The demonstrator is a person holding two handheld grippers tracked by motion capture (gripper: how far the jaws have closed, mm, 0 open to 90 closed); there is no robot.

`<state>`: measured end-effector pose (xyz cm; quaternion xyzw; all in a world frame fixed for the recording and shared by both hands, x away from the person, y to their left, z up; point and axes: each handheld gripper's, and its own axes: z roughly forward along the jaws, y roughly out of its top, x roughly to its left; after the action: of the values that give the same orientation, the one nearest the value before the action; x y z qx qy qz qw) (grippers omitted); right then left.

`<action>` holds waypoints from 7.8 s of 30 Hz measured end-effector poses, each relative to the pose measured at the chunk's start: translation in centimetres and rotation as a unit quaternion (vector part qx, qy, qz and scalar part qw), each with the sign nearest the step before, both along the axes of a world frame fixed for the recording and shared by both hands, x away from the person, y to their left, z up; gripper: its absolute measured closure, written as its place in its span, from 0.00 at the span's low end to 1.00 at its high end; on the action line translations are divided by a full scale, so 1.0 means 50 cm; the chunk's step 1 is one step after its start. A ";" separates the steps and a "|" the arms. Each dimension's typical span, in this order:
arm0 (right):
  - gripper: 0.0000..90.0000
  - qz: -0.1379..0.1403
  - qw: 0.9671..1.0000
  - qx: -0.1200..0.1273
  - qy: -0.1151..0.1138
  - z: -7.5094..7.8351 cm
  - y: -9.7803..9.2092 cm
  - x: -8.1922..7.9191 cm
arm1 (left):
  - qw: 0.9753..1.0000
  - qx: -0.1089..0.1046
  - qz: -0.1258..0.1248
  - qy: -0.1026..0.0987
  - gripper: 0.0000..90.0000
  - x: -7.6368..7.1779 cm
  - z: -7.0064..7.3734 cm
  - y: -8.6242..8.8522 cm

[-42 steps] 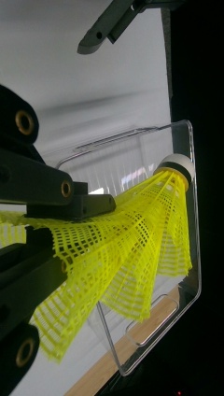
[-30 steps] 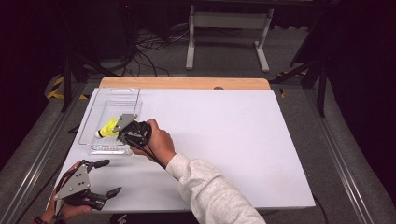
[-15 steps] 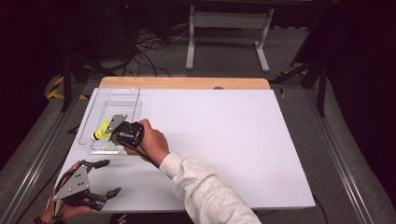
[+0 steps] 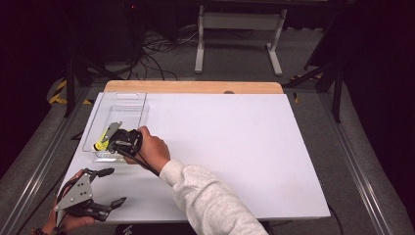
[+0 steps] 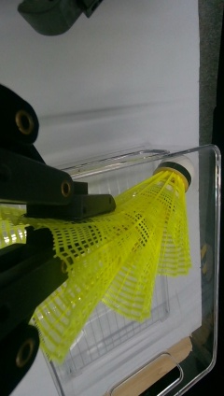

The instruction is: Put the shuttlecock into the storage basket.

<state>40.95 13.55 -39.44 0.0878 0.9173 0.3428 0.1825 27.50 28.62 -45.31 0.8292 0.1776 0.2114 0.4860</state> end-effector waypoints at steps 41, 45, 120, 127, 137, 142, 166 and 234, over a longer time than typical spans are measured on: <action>0.58 -0.053 0.996 0.049 0.058 -0.008 -0.030 0.030 | 1.000 0.006 0.000 0.003 0.09 0.001 -0.002 -0.004; 0.57 -0.049 0.996 0.053 0.050 0.002 -0.041 0.023 | 1.000 0.004 0.002 0.004 0.09 0.001 -0.002 -0.004; 0.37 -0.106 0.988 0.099 -0.052 0.056 -0.297 -0.024 | 1.000 0.017 0.010 0.007 0.09 0.005 -0.007 -0.006; 0.32 -0.106 0.988 0.097 -0.056 0.057 -0.319 -0.028 | 1.000 0.023 0.008 0.009 0.09 0.006 -0.008 -0.009; 0.22 -0.116 0.987 0.087 -0.075 0.049 -0.336 -0.042 | 1.000 0.021 0.009 0.009 0.09 0.007 -0.010 -0.010; 0.20 -0.116 0.986 0.080 -0.088 0.043 -0.344 -0.052 | 1.000 0.020 0.009 0.010 0.09 0.007 -0.010 -0.010; 0.17 -0.129 0.983 0.062 -0.113 0.026 -0.400 -0.074 | 1.000 0.024 0.010 0.009 0.09 0.007 -0.009 -0.010; 0.16 -0.143 0.977 0.045 -0.153 -0.005 -0.564 -0.159 | 1.000 0.025 0.011 0.002 0.09 0.004 -0.006 -0.011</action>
<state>33.00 -14.63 -39.68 0.1728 0.8401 0.3637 0.3635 27.68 28.09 -45.62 0.8395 0.1828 0.2196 0.4622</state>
